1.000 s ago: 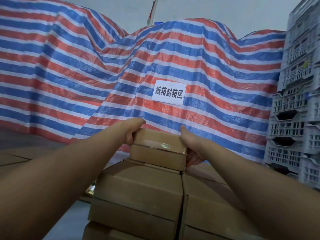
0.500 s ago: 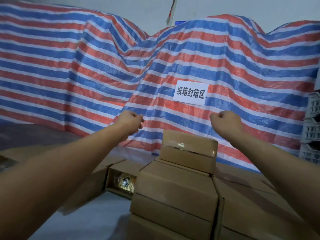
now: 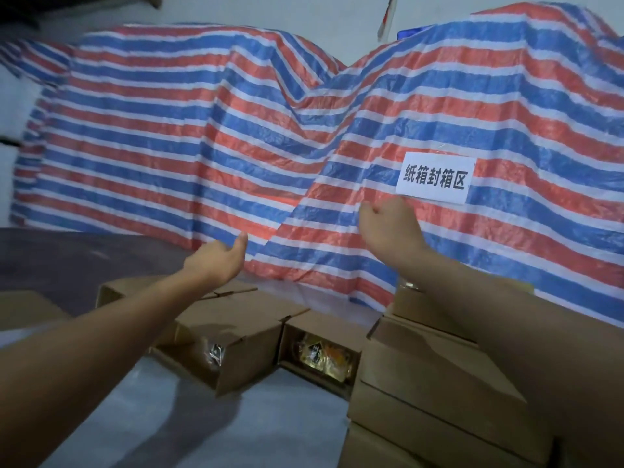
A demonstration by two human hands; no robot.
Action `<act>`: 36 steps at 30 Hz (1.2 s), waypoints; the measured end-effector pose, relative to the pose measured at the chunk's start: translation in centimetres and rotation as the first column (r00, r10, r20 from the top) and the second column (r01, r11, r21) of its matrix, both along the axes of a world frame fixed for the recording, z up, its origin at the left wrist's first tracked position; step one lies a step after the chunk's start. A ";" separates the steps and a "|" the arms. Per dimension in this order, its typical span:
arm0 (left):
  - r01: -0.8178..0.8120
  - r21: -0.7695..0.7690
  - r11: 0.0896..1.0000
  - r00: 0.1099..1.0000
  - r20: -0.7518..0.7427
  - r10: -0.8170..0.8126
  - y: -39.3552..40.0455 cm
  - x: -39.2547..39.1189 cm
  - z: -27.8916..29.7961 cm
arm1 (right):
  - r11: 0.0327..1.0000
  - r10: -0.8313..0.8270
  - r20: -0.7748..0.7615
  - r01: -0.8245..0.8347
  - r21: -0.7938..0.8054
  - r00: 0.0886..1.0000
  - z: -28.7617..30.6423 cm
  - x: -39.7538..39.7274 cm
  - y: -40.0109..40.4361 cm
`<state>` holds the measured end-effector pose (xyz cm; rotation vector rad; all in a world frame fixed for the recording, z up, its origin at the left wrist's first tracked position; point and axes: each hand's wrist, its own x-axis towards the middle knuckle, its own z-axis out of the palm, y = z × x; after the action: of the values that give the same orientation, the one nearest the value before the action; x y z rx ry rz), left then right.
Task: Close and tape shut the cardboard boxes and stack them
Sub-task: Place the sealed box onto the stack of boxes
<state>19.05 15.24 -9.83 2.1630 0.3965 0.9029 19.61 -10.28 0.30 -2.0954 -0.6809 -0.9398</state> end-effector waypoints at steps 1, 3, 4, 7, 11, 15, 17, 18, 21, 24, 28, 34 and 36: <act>-0.031 0.039 0.999 0.999 -0.041 0.033 0.7 0.4 -1.3 | 1.000 0.007 -0.015 -0.007 -0.030 1.000 -0.6 0.2 1.2; -0.154 0.058 0.986 0.977 -0.142 0.161 2.0 1.4 -4.2 | 0.997 0.033 -0.052 -0.037 -0.074 0.998 -1.8 0.7 3.3; -0.229 0.040 0.973 0.952 -0.201 0.232 2.4 1.6 -5.6 | 0.994 0.039 -0.070 -0.046 -0.101 0.997 -2.4 0.9 4.2; -0.338 -0.067 0.939 0.916 -0.250 0.312 3.3 2.3 -8.6 | 0.980 0.048 -0.091 -0.065 -0.188 0.995 -4.1 1.2 6.4; -0.332 -0.372 0.867 0.943 -0.125 0.307 3.8 2.8 -10.2 | 0.951 0.055 -0.128 -0.091 -0.296 0.990 -6.3 1.5 8.8; -0.303 -0.528 0.793 0.947 -0.073 0.313 3.7 2.5 -10.7 | 0.903 0.040 -0.138 -0.095 -0.419 0.990 -7.8 2.0 9.9; -0.309 -0.598 0.739 0.944 -0.098 0.315 3.7 2.6 -11.2 | 0.883 0.048 -0.146 -0.110 -0.457 0.988 -8.3 2.1 10.1; -0.297 -0.658 0.692 0.949 -0.120 0.293 3.6 2.8 -11.4 | 0.873 0.045 -0.145 -0.109 -0.475 0.988 -8.5 2.0 10.1; -0.072 -0.833 0.548 0.997 -0.042 0.066 2.8 3.2 -11.6 | 0.842 0.007 -0.115 -0.068 -0.536 0.993 -9.5 1.5 10.2; 0.054 -0.886 0.461 0.998 0.054 -0.014 2.1 3.4 -11.6 | 0.774 0.004 -0.253 -0.163 -0.611 0.968 -11.0 0.8 10.2; 0.111 -0.875 0.471 0.989 0.142 0.029 1.4 2.4 -10.8 | 0.661 -0.051 -0.235 -0.144 -0.737 0.971 -13.8 0.3 10.5; 0.134 -0.828 0.545 0.991 0.098 -0.094 -1.0 -0.8 -7.9 | 0.827 0.006 -0.219 -0.128 -0.548 0.976 -16.5 -1.0 11.1; 0.131 -0.817 0.562 0.991 0.084 -0.109 -1.5 -2.2 -7.0 | 0.900 0.079 -0.240 -0.173 -0.400 0.967 -16.7 -1.5 10.9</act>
<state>16.88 13.69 -16.85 1.2690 0.5214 0.4912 18.09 0.66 -16.43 -2.4462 -0.9549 -0.5060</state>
